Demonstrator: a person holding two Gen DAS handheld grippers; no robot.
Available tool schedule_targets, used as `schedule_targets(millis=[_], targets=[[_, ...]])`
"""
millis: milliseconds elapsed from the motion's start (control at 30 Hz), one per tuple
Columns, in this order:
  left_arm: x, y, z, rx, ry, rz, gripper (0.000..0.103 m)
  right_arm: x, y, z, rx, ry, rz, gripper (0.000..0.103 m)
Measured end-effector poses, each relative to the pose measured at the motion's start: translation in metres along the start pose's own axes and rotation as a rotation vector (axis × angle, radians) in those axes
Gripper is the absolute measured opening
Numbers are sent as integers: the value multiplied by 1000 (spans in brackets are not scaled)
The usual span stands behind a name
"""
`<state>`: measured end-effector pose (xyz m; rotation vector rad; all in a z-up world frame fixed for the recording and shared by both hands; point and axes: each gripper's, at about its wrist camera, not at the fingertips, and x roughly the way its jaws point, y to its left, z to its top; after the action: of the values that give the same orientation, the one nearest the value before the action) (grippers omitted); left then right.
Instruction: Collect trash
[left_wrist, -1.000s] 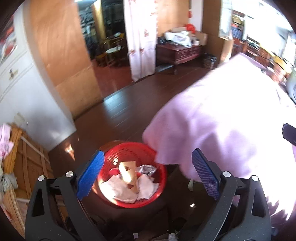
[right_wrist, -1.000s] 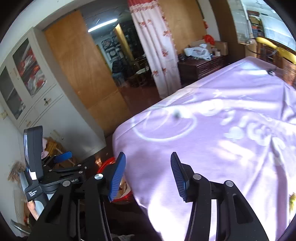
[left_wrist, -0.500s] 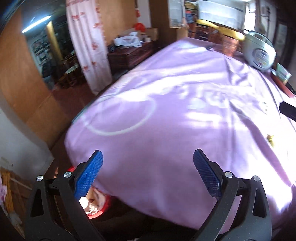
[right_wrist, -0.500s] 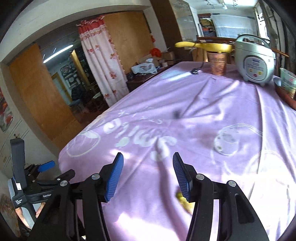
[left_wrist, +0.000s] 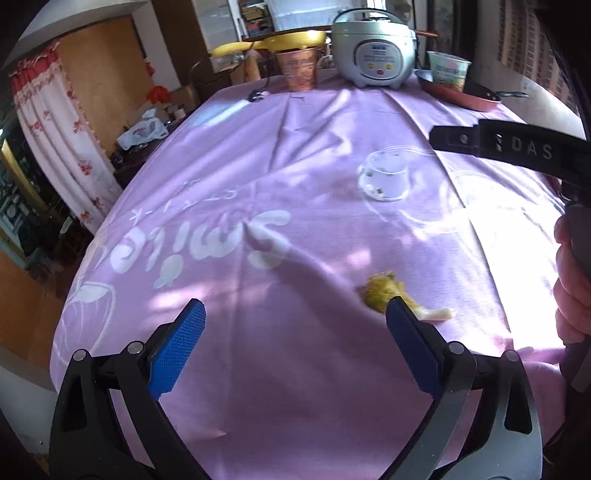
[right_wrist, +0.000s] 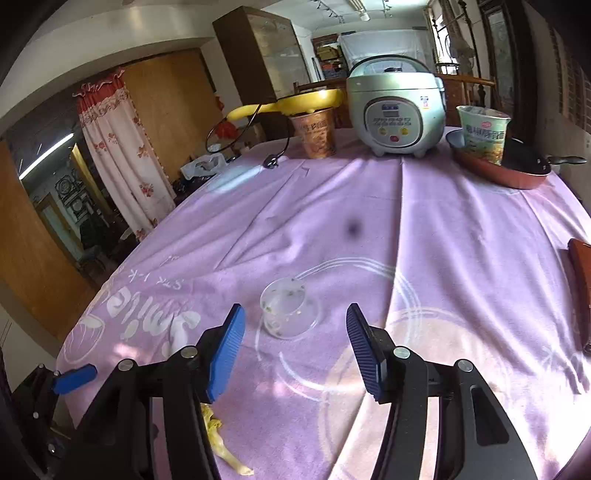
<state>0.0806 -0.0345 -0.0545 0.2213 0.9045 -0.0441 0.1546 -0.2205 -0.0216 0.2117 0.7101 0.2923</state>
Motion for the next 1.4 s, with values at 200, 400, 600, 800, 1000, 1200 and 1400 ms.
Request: schedule_targets(millis=[200, 400, 600, 800, 1000, 1200, 1400], targets=[[24, -26, 11, 34, 34, -72, 93, -13, -11, 4, 47, -32, 0, 60], [35, -39, 17, 49, 38, -119, 68, -10, -15, 4, 69, -17, 3, 60], [40, -50, 17, 118, 59, -145, 55, -7, -16, 2, 83, 4, 26, 60], [39, -43, 11, 119, 77, -204, 27, -6, -16, 1, 87, 8, 24, 60], [22, -14, 17, 63, 4, -126, 21, -2, -17, 0, 89, 18, 24, 60], [32, 43, 34, -106, 3, -57, 21, 7, -17, -3, 88, 43, 4, 60], [66, 73, 24, -237, 109, -128, 21, 20, -13, -6, 58, 72, -12, 60]])
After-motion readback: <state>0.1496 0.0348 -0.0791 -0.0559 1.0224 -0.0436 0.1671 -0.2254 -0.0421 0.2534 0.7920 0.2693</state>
